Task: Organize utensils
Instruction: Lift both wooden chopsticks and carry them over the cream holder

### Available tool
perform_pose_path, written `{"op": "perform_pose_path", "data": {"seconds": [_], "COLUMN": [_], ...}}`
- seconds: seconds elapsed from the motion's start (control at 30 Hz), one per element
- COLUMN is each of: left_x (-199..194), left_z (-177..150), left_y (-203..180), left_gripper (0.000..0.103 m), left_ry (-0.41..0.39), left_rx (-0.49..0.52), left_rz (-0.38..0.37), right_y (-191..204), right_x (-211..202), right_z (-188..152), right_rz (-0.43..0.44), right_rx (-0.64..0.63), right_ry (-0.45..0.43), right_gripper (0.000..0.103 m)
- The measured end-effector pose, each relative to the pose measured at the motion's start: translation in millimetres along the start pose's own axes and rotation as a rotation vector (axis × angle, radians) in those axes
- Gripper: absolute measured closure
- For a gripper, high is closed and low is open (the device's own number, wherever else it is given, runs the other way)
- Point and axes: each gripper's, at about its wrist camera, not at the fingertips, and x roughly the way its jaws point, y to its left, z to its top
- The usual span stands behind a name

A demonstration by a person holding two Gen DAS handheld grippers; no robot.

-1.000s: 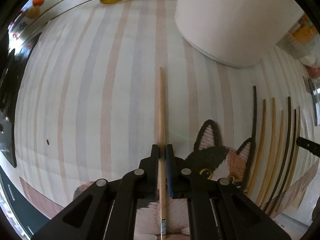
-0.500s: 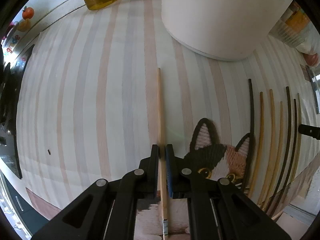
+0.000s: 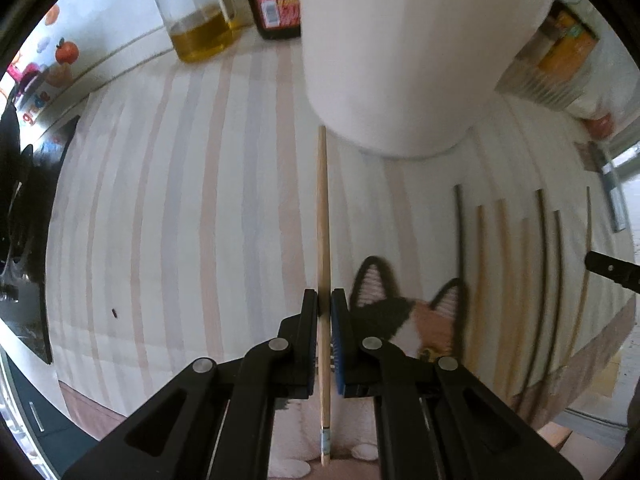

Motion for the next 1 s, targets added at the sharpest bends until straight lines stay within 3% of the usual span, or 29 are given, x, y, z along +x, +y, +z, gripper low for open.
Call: {"op": "perform_pose_path", "data": {"seconds": [0.33, 0.63, 1.0], "left_x": [-61, -97, -145], "left_z": [1, 14, 26], "left_y": [1, -12, 1], "left_gripper": [0.099, 0.099, 0.099], "left_ry": [-0.129, -0.244, -0.363], "left_rx": [-0.026, -0.047, -0.092], "left_rz": [-0.057, -0.05, -0.062], "right_y": [17, 41, 74], "right_x": [-50, -93, -146], "right_z": [-6, -1, 13], "right_rz": [0.092, 0.131, 0.169], "right_rx": [-0.036, -0.102, -0.159], "right_ry": [-0.144, -0.28, -0.457], "right_gripper": [0.097, 0.097, 0.097]}}
